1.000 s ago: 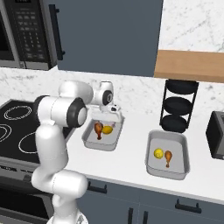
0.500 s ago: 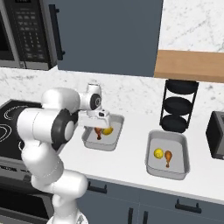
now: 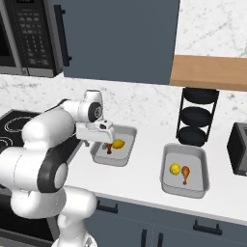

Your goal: Place one lemon and one chicken drumstick in each tupperware on the nearby counter, to pack two identical lunches.

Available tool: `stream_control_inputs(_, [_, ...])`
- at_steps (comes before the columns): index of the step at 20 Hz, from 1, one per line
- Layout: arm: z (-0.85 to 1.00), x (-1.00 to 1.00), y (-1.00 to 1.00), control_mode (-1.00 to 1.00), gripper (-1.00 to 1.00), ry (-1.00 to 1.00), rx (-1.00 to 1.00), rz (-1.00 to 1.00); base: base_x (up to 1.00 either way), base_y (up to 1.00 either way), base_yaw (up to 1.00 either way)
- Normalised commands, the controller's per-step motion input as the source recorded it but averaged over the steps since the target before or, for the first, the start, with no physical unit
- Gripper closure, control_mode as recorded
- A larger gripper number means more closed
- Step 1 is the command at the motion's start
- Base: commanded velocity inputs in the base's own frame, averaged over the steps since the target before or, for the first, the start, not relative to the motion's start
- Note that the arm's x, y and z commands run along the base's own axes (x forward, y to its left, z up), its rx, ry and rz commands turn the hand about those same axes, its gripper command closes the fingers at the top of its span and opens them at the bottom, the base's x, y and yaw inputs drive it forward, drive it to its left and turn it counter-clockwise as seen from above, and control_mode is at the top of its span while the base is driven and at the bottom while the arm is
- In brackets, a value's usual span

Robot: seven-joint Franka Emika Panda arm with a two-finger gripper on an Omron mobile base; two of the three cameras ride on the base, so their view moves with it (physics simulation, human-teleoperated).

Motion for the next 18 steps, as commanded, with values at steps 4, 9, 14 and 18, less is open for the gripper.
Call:
stream_control_inputs(4, [0.44, -0.77, 0.04, -1.00, -1.00, -0.16, 0.04, 0.00, 0.00, 0.00, 0.00])
stream_control_inputs(9, [0.30, -0.82, 0.05, -1.00, -1.00, -0.05, 0.03, 0.00, 0.00, 0.00, 0.00])
stream_control_inputs(14, [0.42, -0.31, 0.07, -1.00, -1.00, -0.02, 0.03, 0.00, 0.00, 0.00, 0.00])
stream_control_inputs(18, [0.62, 0.09, 0.48, -1.00, -1.00, -0.01, 0.01, 0.00, 0.00, 0.00, 0.00])
